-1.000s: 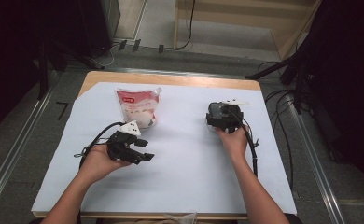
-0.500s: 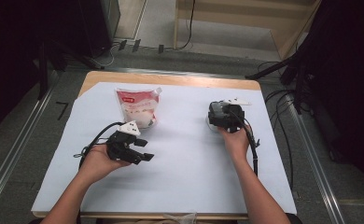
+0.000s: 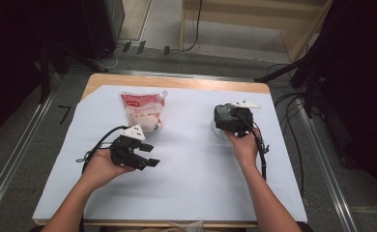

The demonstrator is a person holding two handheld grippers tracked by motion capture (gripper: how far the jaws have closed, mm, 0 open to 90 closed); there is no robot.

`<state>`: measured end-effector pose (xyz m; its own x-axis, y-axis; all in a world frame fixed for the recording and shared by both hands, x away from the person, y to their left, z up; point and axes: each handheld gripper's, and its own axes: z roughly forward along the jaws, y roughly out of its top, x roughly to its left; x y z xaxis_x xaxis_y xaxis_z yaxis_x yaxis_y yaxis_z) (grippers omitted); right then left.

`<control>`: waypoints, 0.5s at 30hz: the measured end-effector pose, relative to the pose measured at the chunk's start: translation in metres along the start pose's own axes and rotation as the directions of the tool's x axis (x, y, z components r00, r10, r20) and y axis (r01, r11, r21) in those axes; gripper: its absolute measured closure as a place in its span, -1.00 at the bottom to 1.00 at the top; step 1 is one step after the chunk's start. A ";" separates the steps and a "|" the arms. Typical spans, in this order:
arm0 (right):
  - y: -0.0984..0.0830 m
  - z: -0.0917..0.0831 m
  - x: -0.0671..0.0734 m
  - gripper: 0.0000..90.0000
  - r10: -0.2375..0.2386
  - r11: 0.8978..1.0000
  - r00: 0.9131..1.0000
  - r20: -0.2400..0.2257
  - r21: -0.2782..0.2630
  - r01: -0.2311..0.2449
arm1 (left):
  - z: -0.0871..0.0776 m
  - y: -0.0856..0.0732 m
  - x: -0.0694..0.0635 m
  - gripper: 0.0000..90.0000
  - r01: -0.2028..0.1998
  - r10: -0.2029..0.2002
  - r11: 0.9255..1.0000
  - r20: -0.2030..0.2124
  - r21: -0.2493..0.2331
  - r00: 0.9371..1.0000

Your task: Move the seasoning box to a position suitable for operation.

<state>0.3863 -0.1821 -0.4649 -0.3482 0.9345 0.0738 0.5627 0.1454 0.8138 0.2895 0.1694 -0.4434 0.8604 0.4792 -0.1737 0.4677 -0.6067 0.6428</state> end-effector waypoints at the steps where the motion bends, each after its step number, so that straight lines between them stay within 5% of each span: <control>1: 0.001 -0.001 0.001 -0.61 -0.008 1.000 1.000 -0.007 -0.005 0.008 | 0.000 0.000 0.000 -0.11 -0.003 0.003 1.000 0.001 0.001 1.000; 15: -0.001 -0.009 0.020 -0.60 -0.083 0.997 0.995 -0.052 0.003 0.083 | 0.003 0.005 0.002 -0.11 -0.009 0.009 1.000 0.003 -0.007 1.000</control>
<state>0.3724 -0.1664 -0.4588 -0.4320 0.9012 0.0359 0.5338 0.2234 0.8156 0.2945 0.1655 -0.4429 0.8651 0.4717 -0.1707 0.4588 -0.6066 0.6493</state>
